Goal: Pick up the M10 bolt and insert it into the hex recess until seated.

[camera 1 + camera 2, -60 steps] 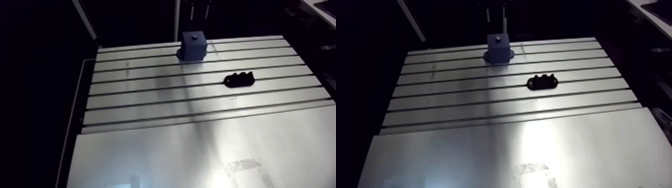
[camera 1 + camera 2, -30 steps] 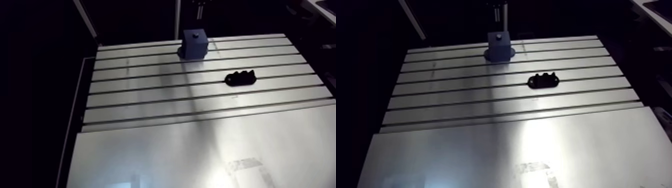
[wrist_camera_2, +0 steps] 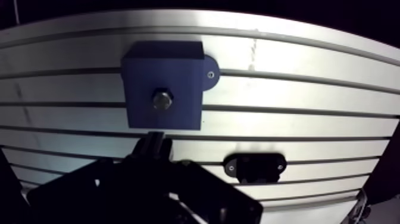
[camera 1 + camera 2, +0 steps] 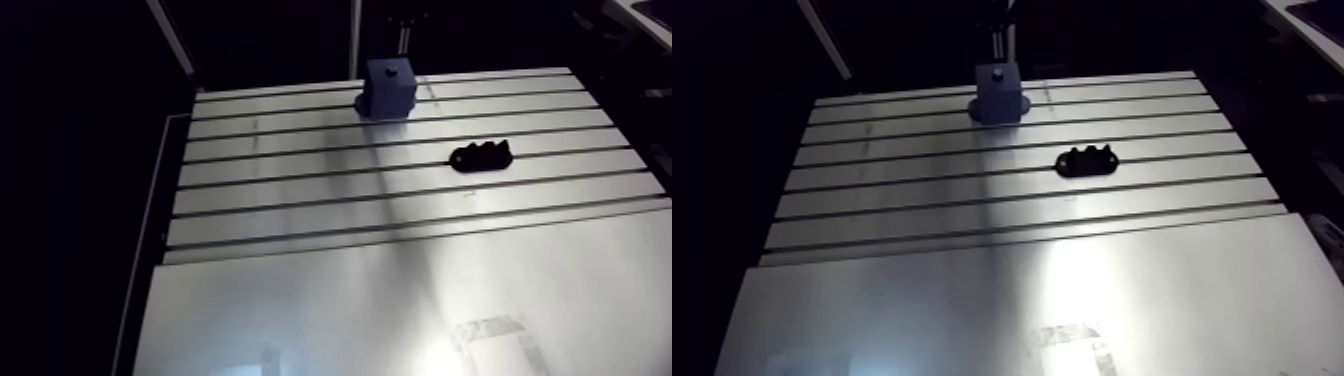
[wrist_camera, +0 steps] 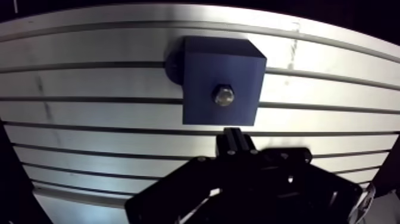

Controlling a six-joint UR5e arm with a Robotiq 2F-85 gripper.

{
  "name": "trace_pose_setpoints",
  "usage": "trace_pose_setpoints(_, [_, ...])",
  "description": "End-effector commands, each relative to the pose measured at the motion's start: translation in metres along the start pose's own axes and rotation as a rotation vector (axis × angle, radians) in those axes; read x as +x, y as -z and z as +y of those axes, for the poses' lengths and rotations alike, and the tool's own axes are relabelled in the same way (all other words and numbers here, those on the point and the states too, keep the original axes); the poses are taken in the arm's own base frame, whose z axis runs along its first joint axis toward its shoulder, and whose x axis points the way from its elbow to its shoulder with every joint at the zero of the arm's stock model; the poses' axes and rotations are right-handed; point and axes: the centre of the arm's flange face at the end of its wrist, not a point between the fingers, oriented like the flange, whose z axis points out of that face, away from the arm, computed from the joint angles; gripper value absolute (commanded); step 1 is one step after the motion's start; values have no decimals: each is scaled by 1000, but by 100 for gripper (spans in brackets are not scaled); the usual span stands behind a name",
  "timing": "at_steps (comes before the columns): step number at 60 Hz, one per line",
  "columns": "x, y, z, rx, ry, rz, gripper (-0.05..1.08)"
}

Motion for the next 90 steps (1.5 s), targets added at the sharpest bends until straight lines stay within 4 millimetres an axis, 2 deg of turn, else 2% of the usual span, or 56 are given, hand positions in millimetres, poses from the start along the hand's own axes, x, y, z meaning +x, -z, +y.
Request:
trace_pose_setpoints(1, [-2, -8, -2, 8, 2, -15, 108])
trace_pose_setpoints(37, [2, -19, -6, 23, 13, 29, 108])
trace_pose_setpoints(90, [10, -31, 2, 21, 15, 35, 108])
